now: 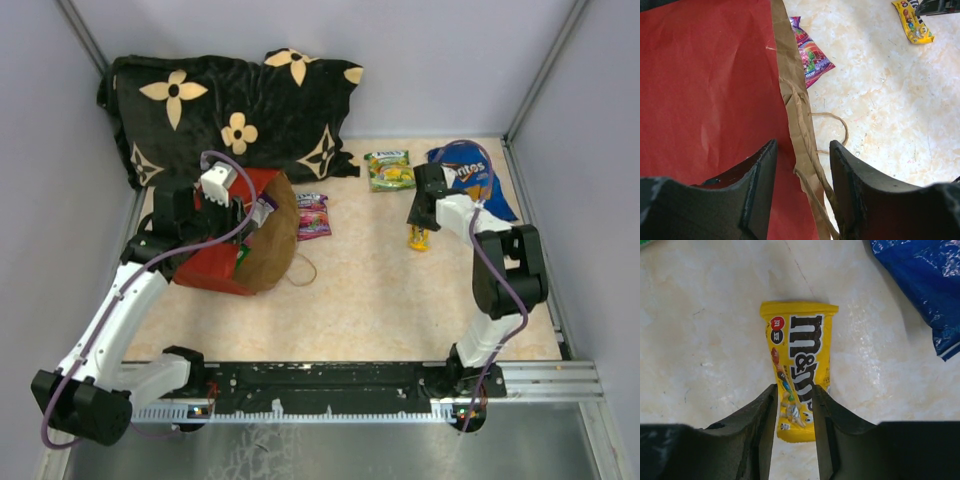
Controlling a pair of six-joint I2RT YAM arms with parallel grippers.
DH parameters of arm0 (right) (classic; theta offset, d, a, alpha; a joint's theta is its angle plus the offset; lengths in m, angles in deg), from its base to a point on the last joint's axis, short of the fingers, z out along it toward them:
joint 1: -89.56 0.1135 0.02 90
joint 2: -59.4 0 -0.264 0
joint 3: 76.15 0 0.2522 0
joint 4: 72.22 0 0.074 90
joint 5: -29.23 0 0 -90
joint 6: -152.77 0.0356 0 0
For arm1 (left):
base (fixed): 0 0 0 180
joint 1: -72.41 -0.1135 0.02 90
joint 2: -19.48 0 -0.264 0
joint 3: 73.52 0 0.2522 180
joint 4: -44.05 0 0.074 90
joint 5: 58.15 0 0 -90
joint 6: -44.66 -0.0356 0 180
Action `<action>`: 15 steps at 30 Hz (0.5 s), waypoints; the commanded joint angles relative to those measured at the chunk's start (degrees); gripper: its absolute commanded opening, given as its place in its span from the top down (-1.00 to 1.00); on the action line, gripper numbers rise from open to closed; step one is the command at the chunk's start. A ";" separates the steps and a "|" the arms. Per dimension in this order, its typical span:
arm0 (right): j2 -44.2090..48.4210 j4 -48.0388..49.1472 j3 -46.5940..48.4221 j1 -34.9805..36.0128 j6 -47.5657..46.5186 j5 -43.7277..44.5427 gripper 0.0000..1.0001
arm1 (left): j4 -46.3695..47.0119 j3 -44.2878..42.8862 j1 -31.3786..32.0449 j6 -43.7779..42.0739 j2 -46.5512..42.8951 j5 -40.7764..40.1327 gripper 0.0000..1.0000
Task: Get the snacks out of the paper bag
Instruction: Adjust the snack at the center of the board.
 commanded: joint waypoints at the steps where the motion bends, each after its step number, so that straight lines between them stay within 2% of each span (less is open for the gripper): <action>1: -3.44 2.48 3.58 -0.02 -1.20 0.37 0.35 | 1.21 -0.60 -0.15 0.20 0.54 0.10 -0.06; 6: -6.71 2.62 3.66 -0.14 -1.45 1.95 0.55 | 1.04 -0.71 -0.16 0.11 1.22 -0.35 -0.06; 10: -5.87 3.35 1.75 -0.19 -1.24 2.29 1.00 | 0.90 -0.80 -0.17 0.07 1.50 -0.54 -0.06; 15: 2.37 1.29 -1.35 0.51 -3.62 4.41 1.00 | 0.86 -0.71 -0.15 0.06 1.38 -0.78 -0.06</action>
